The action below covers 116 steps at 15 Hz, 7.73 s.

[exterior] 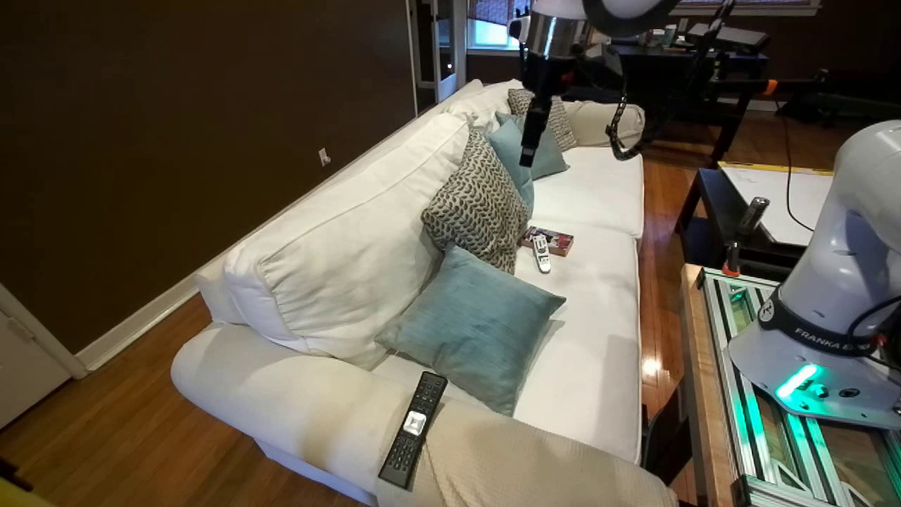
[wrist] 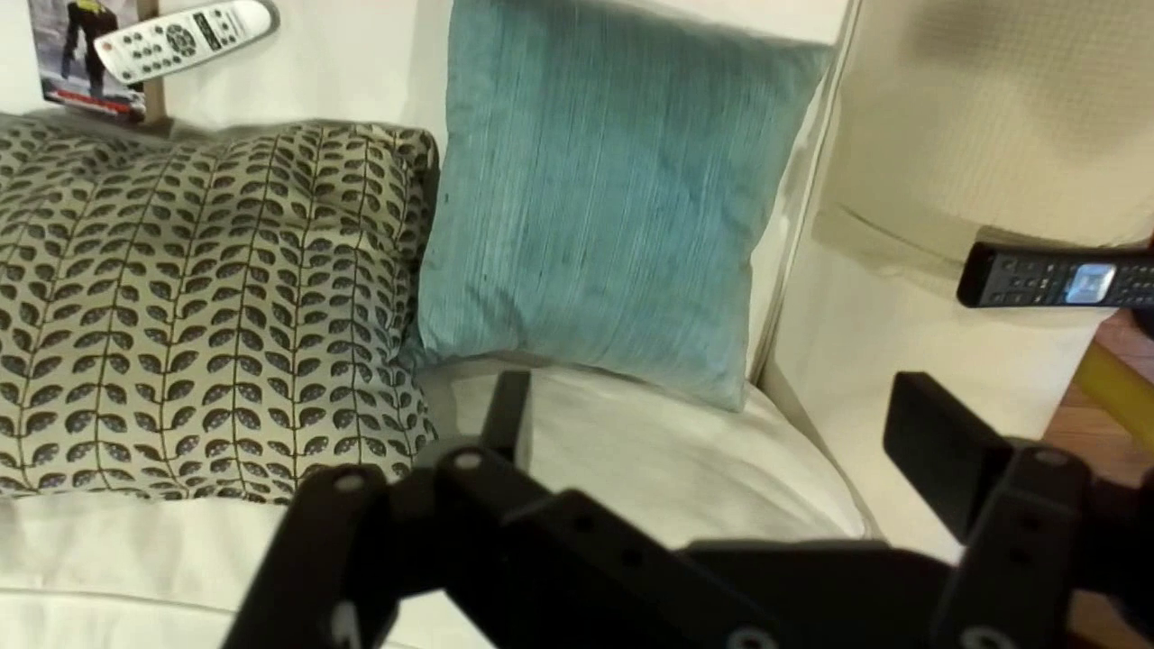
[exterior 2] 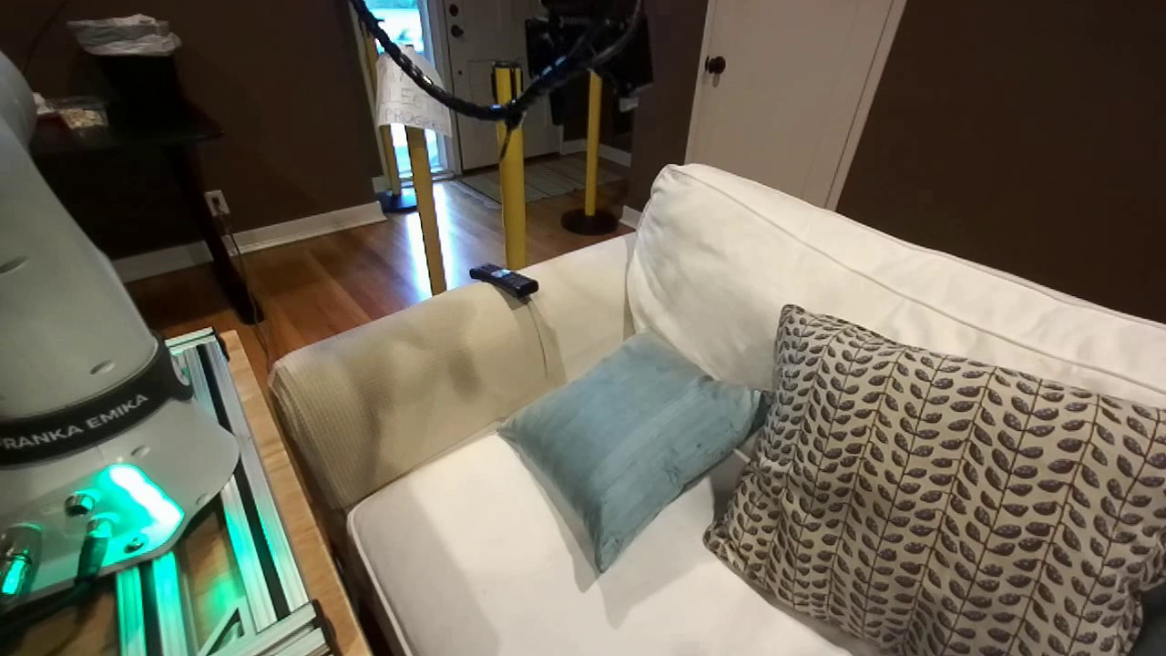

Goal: Move the first left blue pillow forward, then put the first left brown pillow on the blue pillow

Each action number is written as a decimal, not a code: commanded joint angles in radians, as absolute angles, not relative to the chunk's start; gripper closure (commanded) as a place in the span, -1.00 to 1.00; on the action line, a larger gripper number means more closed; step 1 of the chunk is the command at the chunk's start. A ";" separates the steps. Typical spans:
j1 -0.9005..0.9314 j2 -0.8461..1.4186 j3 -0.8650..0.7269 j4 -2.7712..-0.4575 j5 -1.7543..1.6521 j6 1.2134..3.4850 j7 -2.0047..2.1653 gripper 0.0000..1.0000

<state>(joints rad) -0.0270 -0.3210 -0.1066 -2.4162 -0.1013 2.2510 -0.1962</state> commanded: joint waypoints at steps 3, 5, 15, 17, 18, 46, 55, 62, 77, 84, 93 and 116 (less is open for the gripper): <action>-0.010 -0.115 -0.133 -2.433 0.030 2.363 -0.293 -1.00; -0.034 -0.156 -0.105 -2.446 -0.017 2.383 -0.248 -1.00; -0.028 0.043 -0.105 -2.397 0.070 2.398 -0.319 -1.00; -0.035 0.108 -0.093 -2.381 0.107 2.428 -0.355 -1.00; -0.041 0.142 -0.086 -2.370 0.114 2.452 -0.372 -1.00; -0.653 0.576 0.054 -2.343 0.796 2.595 -0.887 -1.00; -0.619 0.588 0.010 -2.325 0.878 2.572 -0.897 -1.00; -0.668 0.776 -0.032 -2.160 1.003 2.566 -0.760 -1.00; -0.696 1.081 -0.068 -1.825 1.206 2.228 -0.437 -1.00; -0.695 1.163 -0.091 -1.718 1.196 2.067 -0.370 -0.17; -0.693 1.190 -0.151 -1.631 1.015 1.626 -0.291 1.00; -0.455 1.150 -0.312 -1.645 0.589 1.901 0.018 0.96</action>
<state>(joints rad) -0.4912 1.2098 -0.2834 -1.5713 0.6488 1.8129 -0.0238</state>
